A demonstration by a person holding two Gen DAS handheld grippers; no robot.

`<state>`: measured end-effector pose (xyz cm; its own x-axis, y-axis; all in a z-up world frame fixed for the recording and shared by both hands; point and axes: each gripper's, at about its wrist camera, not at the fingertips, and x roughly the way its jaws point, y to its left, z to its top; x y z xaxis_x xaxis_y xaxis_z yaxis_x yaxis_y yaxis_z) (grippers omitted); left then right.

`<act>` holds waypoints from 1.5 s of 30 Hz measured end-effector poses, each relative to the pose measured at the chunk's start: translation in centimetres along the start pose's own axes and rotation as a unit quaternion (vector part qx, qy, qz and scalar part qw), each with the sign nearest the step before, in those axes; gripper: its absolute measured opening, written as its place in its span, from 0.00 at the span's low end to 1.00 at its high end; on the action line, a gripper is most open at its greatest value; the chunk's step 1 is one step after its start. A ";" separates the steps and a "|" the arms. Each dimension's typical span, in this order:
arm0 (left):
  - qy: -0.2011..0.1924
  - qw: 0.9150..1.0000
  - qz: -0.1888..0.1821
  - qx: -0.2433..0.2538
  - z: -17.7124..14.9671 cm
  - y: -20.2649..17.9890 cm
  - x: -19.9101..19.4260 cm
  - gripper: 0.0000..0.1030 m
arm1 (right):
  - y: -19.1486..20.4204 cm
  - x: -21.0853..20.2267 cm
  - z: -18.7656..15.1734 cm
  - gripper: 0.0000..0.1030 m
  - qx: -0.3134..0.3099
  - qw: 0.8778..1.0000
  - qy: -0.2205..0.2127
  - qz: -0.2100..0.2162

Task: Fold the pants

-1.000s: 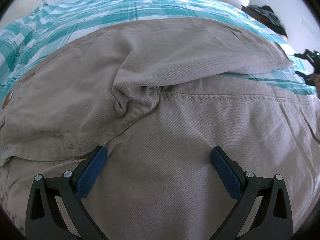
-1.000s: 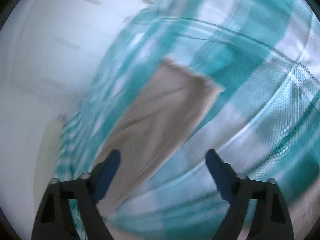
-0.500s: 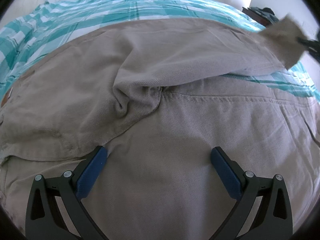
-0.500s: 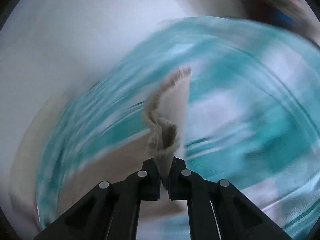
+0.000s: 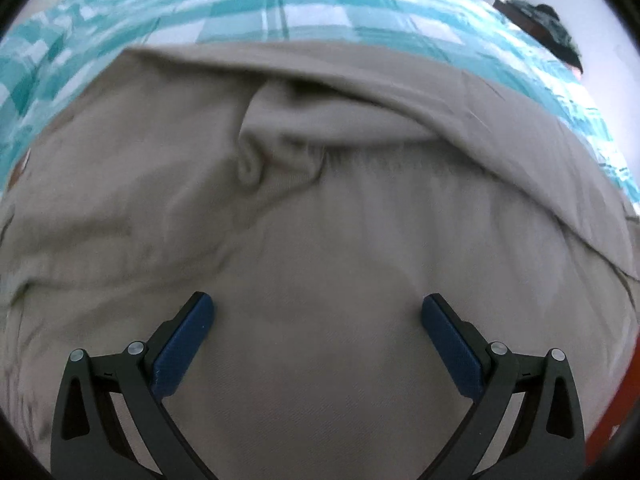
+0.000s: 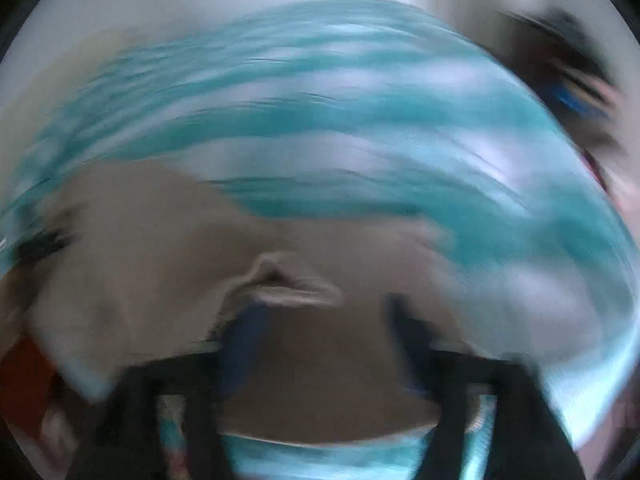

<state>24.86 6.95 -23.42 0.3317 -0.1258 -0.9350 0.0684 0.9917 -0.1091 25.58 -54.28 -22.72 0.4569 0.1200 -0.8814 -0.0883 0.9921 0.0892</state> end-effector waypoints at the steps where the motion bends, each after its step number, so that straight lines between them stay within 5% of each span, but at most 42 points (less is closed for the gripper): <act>1: 0.007 1.000 -0.002 -0.005 -0.6 0.1 -0.6 0.99 | -1.8 -0.4 -0.9 0.80 0.047 0.999 -0.014 -0.019; 6: -0.004 0.998 -0.038 -0.053 -4.0 0.9 -3.9 0.99 | -0.9 -5.2 -3.3 0.80 0.113 0.988 -0.091 -0.042; 10: -0.046 0.995 -0.036 -0.077 -5.0 0.8 -5.6 0.99 | 7.3 -8.1 -4.5 0.80 0.082 0.986 -0.133 0.048; 15: -0.030 0.998 -0.016 -0.061 -4.5 0.2 -2.9 0.99 | 21.0 -3.9 -5.7 0.80 0.037 0.960 -0.066 0.271; 18: -0.040 0.999 0.005 -0.032 -5.4 -0.1 -1.5 1.00 | 25.0 -0.3 -6.2 0.80 0.013 0.969 -0.033 0.245; 20: -0.047 0.998 0.005 -0.036 -5.8 -0.2 -1.8 1.00 | 23.5 1.8 -6.1 0.76 0.044 0.979 -0.025 0.199; 24: -0.049 0.998 0.008 -0.038 -6.0 -0.4 -1.8 1.00 | 16.8 1.2 -7.0 0.77 0.180 0.972 -0.061 0.140; 30: -0.021 0.999 0.009 -0.039 -4.5 -0.3 -1.4 0.99 | 10.6 2.1 -7.4 0.74 0.337 0.925 -0.090 0.152; 31: -0.013 0.999 0.007 -0.047 -4.0 -0.3 -2.0 0.98 | 10.1 2.4 -7.2 0.59 0.351 0.920 -0.093 0.144; 32: -0.016 0.998 -0.004 -0.054 -3.7 -0.1 -2.8 0.98 | 9.8 1.9 -7.0 0.22 0.352 0.922 -0.097 0.128; 33: -0.029 0.997 -0.023 -0.063 -3.2 0.2 -3.9 0.98 | 9.9 1.7 -6.5 0.04 0.349 0.925 -0.098 0.116; 37: -0.093 0.984 -0.089 -0.125 1.2 3.5 -8.1 0.98 | 8.9 -1.9 -4.6 0.03 0.323 0.924 -0.139 0.152; 45: -0.088 0.950 -0.190 -0.229 9.2 8.7 -4.9 0.98 | 11.7 -14.5 -0.4 0.03 0.181 0.918 -0.238 0.260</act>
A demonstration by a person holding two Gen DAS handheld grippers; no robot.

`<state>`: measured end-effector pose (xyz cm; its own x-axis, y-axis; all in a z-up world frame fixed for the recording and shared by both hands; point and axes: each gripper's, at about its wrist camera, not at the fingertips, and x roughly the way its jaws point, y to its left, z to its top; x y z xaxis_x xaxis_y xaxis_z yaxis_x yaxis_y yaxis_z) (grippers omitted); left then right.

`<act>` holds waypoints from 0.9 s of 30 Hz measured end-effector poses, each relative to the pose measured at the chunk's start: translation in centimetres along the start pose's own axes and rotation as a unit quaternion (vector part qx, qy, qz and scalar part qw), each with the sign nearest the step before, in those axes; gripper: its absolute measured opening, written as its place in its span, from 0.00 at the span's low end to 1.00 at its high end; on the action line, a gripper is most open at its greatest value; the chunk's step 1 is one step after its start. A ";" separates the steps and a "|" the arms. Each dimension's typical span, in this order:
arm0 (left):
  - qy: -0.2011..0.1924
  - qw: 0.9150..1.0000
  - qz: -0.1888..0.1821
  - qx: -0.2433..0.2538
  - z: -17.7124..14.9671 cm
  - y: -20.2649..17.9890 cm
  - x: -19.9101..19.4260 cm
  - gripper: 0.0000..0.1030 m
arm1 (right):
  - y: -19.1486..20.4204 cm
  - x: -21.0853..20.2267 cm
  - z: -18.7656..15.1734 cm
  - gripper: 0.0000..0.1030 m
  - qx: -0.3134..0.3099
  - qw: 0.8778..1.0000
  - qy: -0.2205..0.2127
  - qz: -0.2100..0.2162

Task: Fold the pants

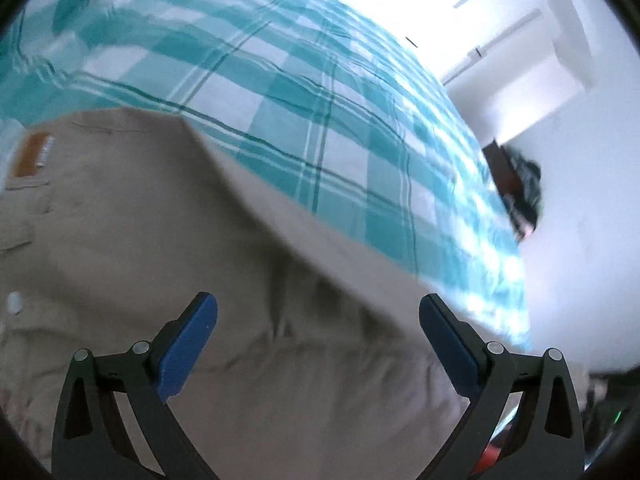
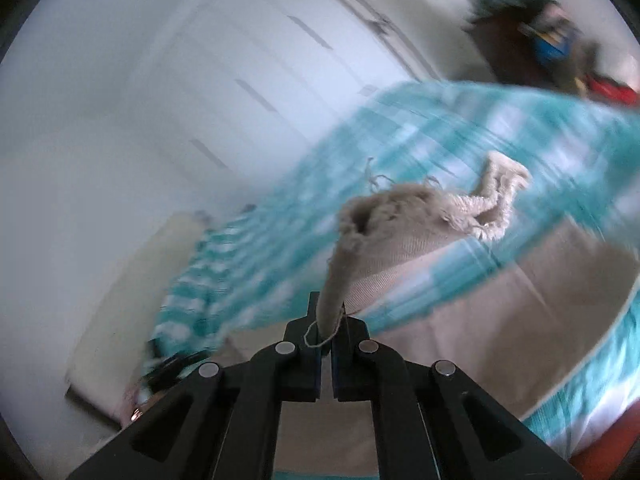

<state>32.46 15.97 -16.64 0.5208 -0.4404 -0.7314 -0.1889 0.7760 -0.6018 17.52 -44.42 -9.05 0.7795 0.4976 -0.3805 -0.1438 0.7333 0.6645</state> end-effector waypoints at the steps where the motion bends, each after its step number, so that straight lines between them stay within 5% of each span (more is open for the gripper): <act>1: 0.001 1.000 -0.011 -0.013 0.5 0.1 0.3 0.97 | 1.2 0.1 0.3 0.03 -0.008 1.000 -0.003 0.011; 7: 0.013 0.998 -0.034 -0.058 1.5 1.6 1.4 0.89 | 5.2 -5.2 0.6 0.03 -0.081 0.993 -0.012 0.091; 11: 0.030 0.997 -0.050 -0.060 0.7 2.0 2.1 0.05 | 5.7 -6.8 0.6 0.03 -0.112 0.986 0.005 0.126; 14: -0.005 0.995 -0.064 -0.079 0.5 1.9 0.5 0.04 | 3.7 -5.7 1.0 0.03 -0.101 0.987 0.027 0.122; 18: -0.110 0.983 -0.135 -0.065 -0.3 -1.1 -7.5 0.03 | -1.8 0.3 4.8 0.03 -0.061 0.996 0.066 0.014; 21: -0.168 0.979 -0.118 -0.002 -3.2 -3.3 -14.3 0.04 | -1.5 2.2 9.0 0.03 -0.066 0.996 0.032 0.049; 24: -0.148 0.984 -0.095 0.022 -7.8 -2.8 -15.6 0.04 | -0.8 1.6 11.3 0.03 -0.081 0.993 0.017 0.087; 27: -0.054 0.996 -0.060 0.027 -13.8 -1.1 -10.5 0.04 | -5.2 1.1 9.7 0.03 -0.038 0.997 0.051 0.046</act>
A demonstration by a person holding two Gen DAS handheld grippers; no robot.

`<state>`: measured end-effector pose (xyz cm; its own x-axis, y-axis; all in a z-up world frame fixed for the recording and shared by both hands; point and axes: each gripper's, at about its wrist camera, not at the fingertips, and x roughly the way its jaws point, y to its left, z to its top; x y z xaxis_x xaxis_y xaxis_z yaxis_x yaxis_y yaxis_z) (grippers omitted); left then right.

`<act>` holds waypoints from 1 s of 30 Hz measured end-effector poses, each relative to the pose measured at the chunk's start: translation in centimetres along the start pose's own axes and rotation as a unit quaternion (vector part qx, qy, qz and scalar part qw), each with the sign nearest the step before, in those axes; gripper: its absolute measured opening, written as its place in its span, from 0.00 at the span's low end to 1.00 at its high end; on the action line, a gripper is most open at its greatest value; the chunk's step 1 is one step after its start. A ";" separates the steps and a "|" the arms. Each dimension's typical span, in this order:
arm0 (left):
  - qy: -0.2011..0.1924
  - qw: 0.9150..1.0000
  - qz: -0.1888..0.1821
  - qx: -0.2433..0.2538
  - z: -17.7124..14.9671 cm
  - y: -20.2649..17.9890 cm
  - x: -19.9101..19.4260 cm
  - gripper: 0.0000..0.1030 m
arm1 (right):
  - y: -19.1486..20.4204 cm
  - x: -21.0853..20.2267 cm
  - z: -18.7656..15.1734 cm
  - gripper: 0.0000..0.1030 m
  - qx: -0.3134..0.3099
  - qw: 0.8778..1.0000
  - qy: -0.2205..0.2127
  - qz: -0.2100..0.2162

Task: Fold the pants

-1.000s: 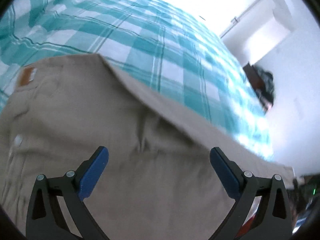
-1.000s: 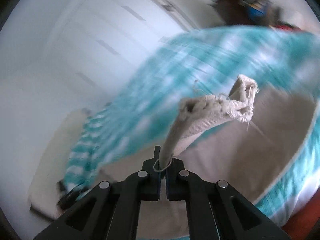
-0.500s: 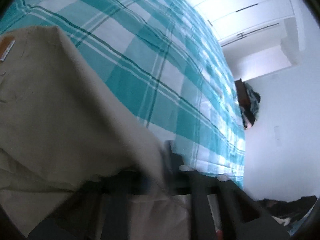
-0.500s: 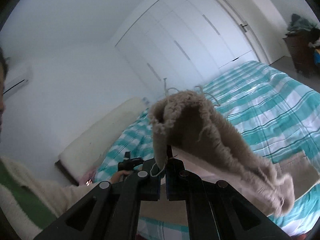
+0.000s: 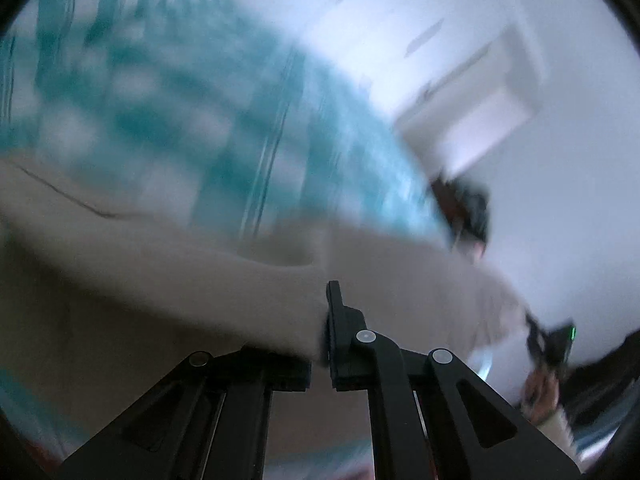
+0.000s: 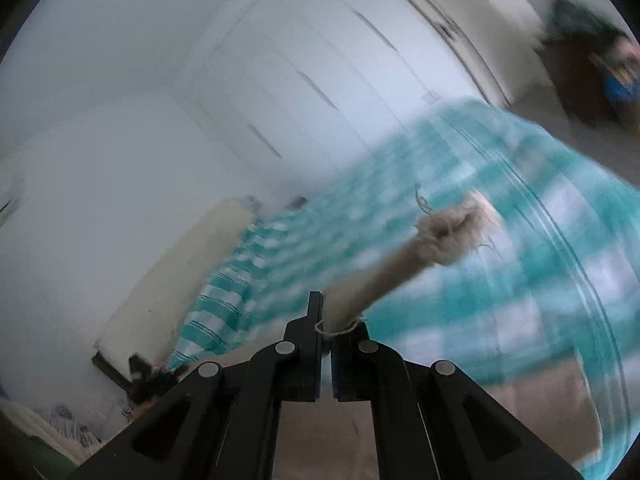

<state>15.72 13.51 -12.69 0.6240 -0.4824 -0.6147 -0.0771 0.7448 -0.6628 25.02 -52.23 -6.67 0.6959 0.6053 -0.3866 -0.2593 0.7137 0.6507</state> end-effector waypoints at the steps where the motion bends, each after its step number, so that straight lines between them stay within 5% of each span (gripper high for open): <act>1: 0.040 0.999 0.010 -0.007 -2.2 1.1 2.2 0.04 | -1.9 0.1 -1.2 0.03 0.017 0.999 0.014 -0.024; 4: 0.099 0.994 0.036 -0.016 -5.7 2.5 6.1 0.04 | -9.4 1.1 -7.5 0.03 0.071 0.980 0.101 -0.155; 7: 0.103 0.993 0.046 -0.019 -5.9 2.4 6.6 0.04 | -13.6 1.8 -12.3 0.04 0.095 0.956 0.161 -0.225; 13: 0.089 0.995 0.042 -0.010 -5.1 2.0 5.7 0.05 | -13.2 1.2 -12.2 0.08 0.097 0.961 0.128 -0.224; 18: 0.085 0.996 0.035 -0.015 -5.2 2.1 5.8 0.04 | -14.1 1.4 -11.1 0.30 0.120 0.960 0.118 -0.224; 21: 0.073 0.997 0.024 -0.006 -4.8 1.2 4.7 0.04 | -14.5 1.0 -10.3 0.23 0.142 0.959 0.099 -0.224; 22: 0.069 0.997 0.019 -0.005 -4.6 0.9 4.3 0.04 | -14.6 0.6 -9.8 0.04 0.145 0.957 0.090 -0.236; 26: 0.057 0.998 0.021 0.009 -4.5 0.0 3.0 0.04 | -13.0 0.2 -8.3 0.04 0.119 0.957 0.093 -0.248; 30: 0.088 0.995 0.043 0.007 -6.2 1.1 4.4 0.04 | -12.7 -0.7 -8.7 0.04 0.105 0.950 0.107 -0.274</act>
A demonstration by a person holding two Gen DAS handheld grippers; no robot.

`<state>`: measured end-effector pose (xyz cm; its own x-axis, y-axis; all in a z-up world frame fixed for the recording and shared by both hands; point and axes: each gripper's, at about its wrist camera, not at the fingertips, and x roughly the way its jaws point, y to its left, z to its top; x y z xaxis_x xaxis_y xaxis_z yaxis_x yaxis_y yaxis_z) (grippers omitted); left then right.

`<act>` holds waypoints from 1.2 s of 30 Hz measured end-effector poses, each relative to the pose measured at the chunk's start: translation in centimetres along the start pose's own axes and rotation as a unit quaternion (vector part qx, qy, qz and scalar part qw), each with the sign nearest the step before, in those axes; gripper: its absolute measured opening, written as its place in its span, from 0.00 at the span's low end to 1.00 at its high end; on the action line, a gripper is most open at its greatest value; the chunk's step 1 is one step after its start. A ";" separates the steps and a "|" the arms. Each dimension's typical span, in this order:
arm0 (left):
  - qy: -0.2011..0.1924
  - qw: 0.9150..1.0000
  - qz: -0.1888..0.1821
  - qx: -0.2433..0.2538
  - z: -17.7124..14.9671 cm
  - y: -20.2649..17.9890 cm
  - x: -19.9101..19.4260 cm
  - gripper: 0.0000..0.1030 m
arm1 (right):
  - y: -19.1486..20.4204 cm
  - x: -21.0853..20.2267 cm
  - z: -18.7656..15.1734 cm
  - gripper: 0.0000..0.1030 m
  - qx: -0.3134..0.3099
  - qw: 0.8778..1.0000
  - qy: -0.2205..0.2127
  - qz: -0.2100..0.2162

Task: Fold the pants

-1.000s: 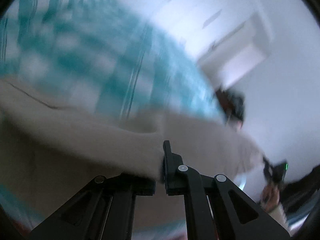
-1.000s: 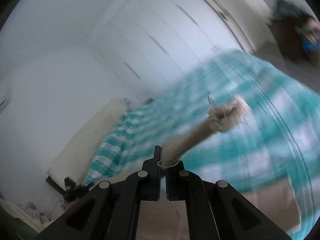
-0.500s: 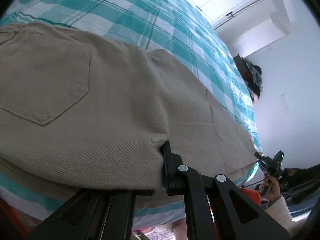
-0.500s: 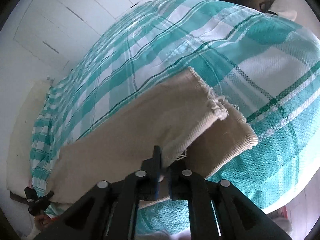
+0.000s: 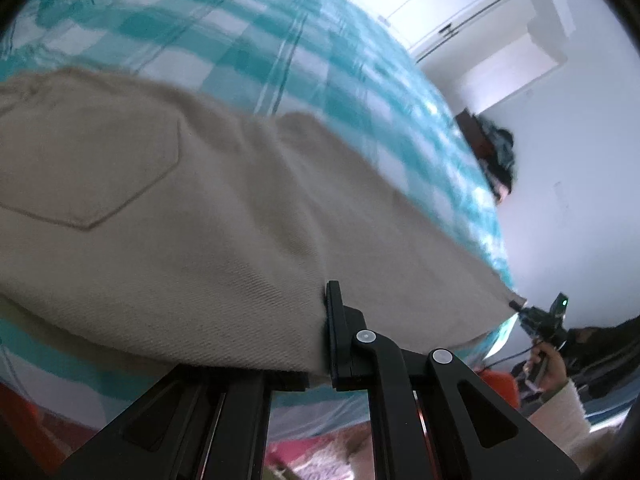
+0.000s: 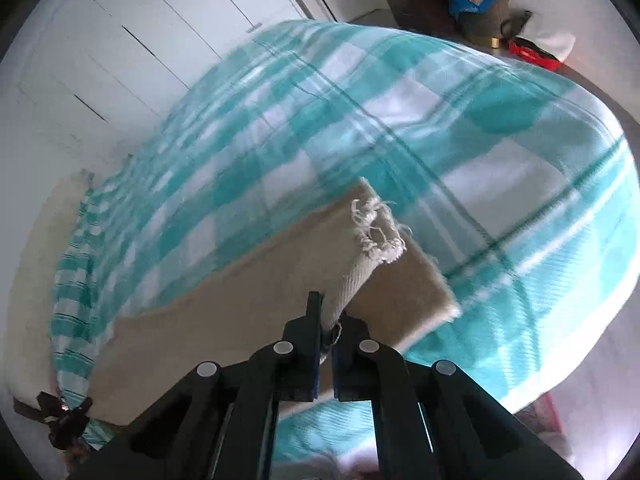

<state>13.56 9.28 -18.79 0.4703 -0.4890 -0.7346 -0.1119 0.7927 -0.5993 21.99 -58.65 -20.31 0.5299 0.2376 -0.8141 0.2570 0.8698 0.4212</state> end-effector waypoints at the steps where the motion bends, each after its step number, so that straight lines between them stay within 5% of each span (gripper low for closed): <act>1: 0.007 1.000 0.006 -0.002 -0.3 0.2 0.4 0.04 | -0.8 0.6 -0.4 0.04 0.010 1.000 0.010 -0.008; 6: 0.025 0.999 0.034 0.018 -0.8 0.1 1.0 0.07 | -1.3 2.4 -2.0 0.04 -0.007 0.999 0.014 -0.046; 9: 0.037 0.995 0.090 0.034 -0.8 -0.5 0.7 0.33 | -0.9 2.0 -2.1 0.11 -0.021 0.998 0.008 -0.056; 12: 0.030 0.992 0.116 0.048 -1.6 -0.8 -1.3 0.63 | -1.1 0.2 -2.2 0.40 -0.022 0.999 -0.006 -0.047; 13: 0.022 0.991 0.120 0.053 -2.0 -0.9 -2.1 0.64 | -1.3 -1.1 -2.4 0.55 -0.021 0.998 -0.021 -0.049; 14: 0.012 0.990 0.128 0.061 -2.4 -1.1 -3.3 0.65 | -1.5 -2.2 -2.5 0.60 -0.024 0.997 -0.039 -0.069; 18: -0.046 0.982 0.151 0.101 -2.2 -2.8 -6.4 0.71 | -1.3 -6.1 -2.9 0.60 -0.056 0.983 -0.104 -0.143; 22: -0.085 0.977 0.137 0.141 0.4 -5.2 -5.2 0.81 | 1.9 -6.8 -2.2 0.60 -0.116 0.982 -0.121 -0.091; 26: -0.035 0.975 0.134 0.172 1.7 -6.1 0.1 0.81 | 4.7 -3.1 -1.6 0.59 -0.149 0.986 -0.071 -0.026; 30: 0.058 0.963 0.170 0.199 -0.2 -5.5 5.1 0.71 | 2.6 1.7 -1.9 0.57 -0.113 0.991 -0.002 -0.066; 36: 0.037 0.967 0.121 0.222 -0.5 -10.7 4.1 0.81 | -0.6 2.2 -2.5 0.51 -0.041 0.998 0.002 -0.038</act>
<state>16.27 -1.32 -15.53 0.4122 -0.2816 -0.8665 0.1830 0.9572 -0.2241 20.97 -57.60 -23.32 0.5078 0.1719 -0.8442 0.2288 0.9178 0.3246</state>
